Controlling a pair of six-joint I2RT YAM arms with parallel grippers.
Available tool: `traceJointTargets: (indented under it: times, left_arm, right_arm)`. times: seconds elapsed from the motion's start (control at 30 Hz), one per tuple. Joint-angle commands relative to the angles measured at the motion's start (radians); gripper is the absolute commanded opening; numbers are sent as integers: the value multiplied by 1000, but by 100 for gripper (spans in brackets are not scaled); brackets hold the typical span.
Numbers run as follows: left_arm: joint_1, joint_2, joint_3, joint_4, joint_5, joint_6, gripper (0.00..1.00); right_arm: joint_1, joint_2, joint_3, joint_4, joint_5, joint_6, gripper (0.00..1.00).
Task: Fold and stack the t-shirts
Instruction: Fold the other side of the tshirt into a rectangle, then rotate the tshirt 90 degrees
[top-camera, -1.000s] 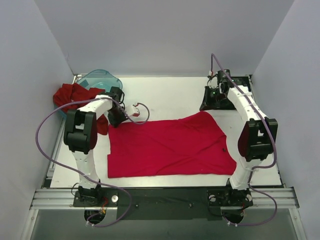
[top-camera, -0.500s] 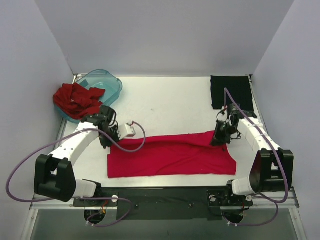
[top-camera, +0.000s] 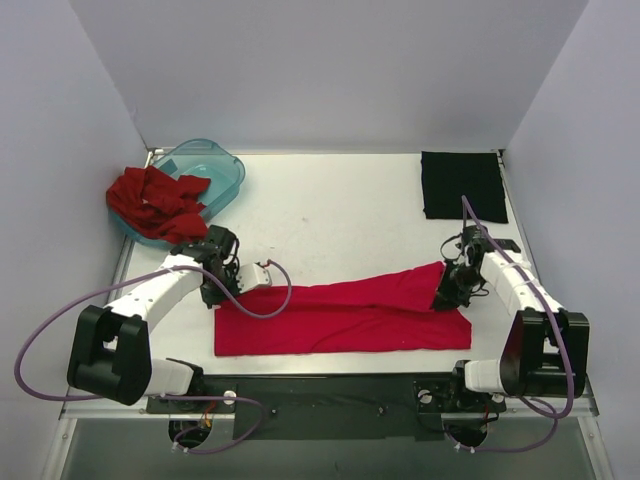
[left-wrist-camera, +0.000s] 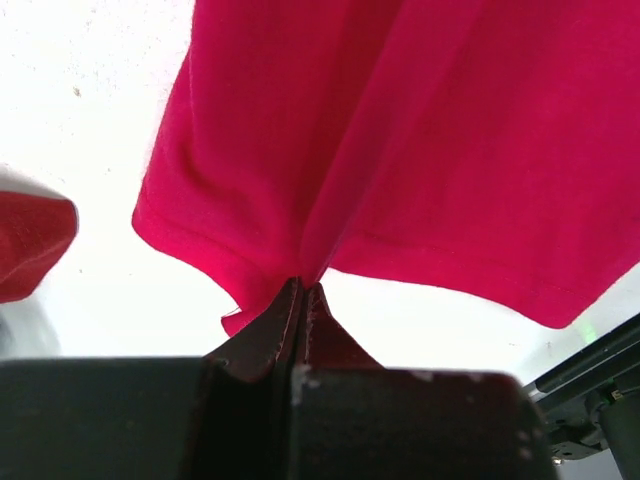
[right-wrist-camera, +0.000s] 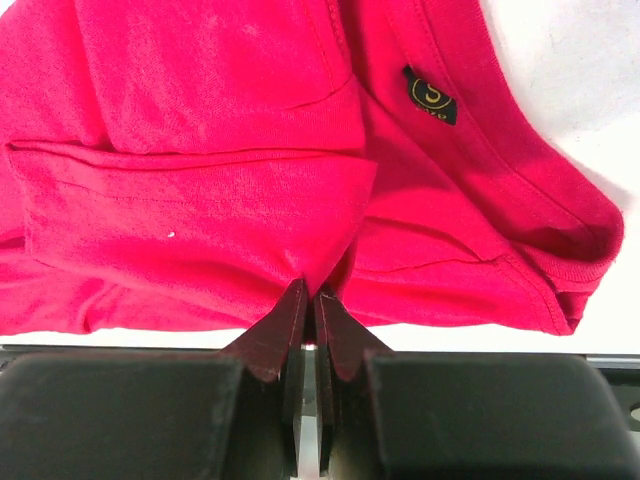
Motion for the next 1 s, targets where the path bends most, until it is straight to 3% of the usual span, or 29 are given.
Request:
traceJointTargets:
  times: [0.0, 0.13, 0.17, 0.2, 0.27, 0.3, 0.4, 0.43, 0.5, 0.63, 0.7, 0.87, 0.97]
  left_arm:
    - [-19, -8, 19, 10, -1, 6, 0]
    - [-45, -2, 7, -39, 59, -8, 1]
    - [-52, 3, 10, -78, 76, -4, 11]
    - [-55, 0, 11, -97, 84, 8, 32]
    - [-55, -8, 42, -168, 111, 38, 52]
    - [-54, -17, 54, -229, 122, 53, 59]
    - [-49, -23, 164, -370, 180, 120, 69]
    - [-46, -16, 197, -440, 196, 137, 69]
    - [-33, 4, 272, -420, 231, 72, 69]
    - [38, 75, 306, -141, 191, -126, 64]
    - [87, 131, 308, -59, 193, -151, 63]
    - [145, 271, 314, 18, 208, -82, 66]
    - [144, 279, 294, 33, 303, -42, 70]
  right_arm:
    - [-8, -32, -32, -57, 24, 29, 0]
    - [-8, -1, -73, -12, 19, 60, 0]
    - [-8, 5, -83, -5, 24, 62, 0]
    - [-8, 13, -84, -6, 37, 68, 0]
    - [-8, 14, -87, -14, 64, 75, 18]
    - [-9, 8, -84, -23, 91, 79, 36]
    - [-29, -74, -43, -37, 137, 114, 46]
    - [-29, -93, -25, -40, 160, 120, 47]
    - [-28, -137, 26, -25, 176, 106, 49]
    - [-31, -43, 112, 35, 179, 47, 54]
    - [-31, 41, 155, 70, 173, 13, 54]
    - [-34, 227, 239, 146, 139, -23, 52]
    - [-46, 307, 249, 175, 110, -23, 51]
